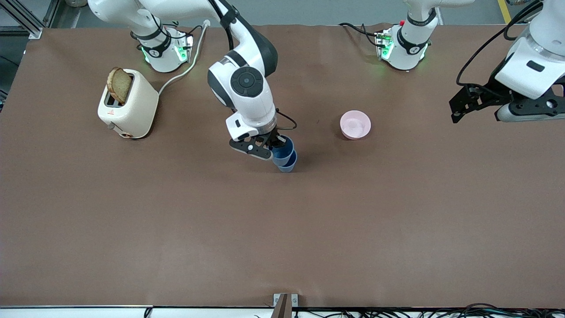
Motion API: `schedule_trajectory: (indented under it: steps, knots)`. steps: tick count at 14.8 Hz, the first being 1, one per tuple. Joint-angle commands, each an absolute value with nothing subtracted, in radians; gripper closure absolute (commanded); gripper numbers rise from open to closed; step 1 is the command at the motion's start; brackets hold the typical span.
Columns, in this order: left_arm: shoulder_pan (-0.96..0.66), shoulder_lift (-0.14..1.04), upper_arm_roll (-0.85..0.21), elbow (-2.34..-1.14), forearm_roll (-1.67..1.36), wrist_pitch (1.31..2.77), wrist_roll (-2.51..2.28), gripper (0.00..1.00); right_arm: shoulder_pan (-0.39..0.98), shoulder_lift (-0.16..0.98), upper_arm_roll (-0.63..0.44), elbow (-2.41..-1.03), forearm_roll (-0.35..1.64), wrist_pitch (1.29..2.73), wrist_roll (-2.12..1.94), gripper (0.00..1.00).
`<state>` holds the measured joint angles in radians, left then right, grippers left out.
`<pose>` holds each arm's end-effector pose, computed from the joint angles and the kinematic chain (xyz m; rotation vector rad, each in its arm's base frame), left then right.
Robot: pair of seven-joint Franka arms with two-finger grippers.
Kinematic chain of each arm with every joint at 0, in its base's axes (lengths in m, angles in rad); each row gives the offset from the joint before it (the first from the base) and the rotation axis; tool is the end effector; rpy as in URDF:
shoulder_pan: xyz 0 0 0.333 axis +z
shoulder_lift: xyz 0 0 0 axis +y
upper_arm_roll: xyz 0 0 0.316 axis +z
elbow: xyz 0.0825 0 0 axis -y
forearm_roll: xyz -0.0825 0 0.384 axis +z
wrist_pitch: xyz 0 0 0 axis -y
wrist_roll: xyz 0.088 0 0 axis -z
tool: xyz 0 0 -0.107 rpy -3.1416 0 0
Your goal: Stack blue cups with both arms
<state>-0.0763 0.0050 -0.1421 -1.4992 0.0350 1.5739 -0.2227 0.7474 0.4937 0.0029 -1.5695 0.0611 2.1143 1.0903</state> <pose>0.5446 -0.1168 0.6559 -3.1212 -0.0085 -0.1180 0.5053 0.4745 0.3610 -3.0154 0.5653 0.0190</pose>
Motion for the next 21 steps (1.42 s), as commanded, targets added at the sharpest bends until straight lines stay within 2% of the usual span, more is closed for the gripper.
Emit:
schedule_trajectory:
  steps: [1,4,8,12,13,16,18,21]
  knots:
    - [-0.064,-0.104,-0.123,-1.65,-0.005,1.623,-0.169,0.0,0.764,0.505,-0.005,-1.569,0.057,2.125,1.112,1.0]
    - [-0.017,-0.132,-0.136,-1.684,-0.005,1.626,-0.121,0.0,0.772,0.514,-0.003,-1.568,0.058,2.137,1.112,1.0]
    - [-0.017,-0.12,-0.135,-1.663,0.005,1.594,-0.106,0.0,0.792,0.566,-0.003,-1.568,0.058,2.201,1.112,1.0]
    - [-0.012,-0.107,-0.126,-1.621,0.011,1.591,-0.074,0.0,0.793,0.568,-0.005,-1.571,0.058,2.195,1.111,0.95]
    - [-0.012,-0.107,-0.124,-1.621,0.011,1.586,-0.074,0.0,0.793,0.569,-0.005,-1.571,0.058,2.192,1.111,0.89]
    - [-0.012,-0.104,-0.123,-1.62,0.015,1.595,-0.071,0.0,0.787,0.568,-0.006,-1.571,0.057,2.191,1.108,0.56]
    - [-0.014,-0.104,-0.124,-1.62,0.015,1.595,-0.077,0.0,0.776,0.56,-0.008,-1.569,0.054,2.189,1.1,0.45]
    - [-0.014,-0.103,-0.127,-1.62,0.015,1.595,-0.08,0.0,0.74,0.496,-0.02,-1.568,0.045,2.148,1.088,0.13]
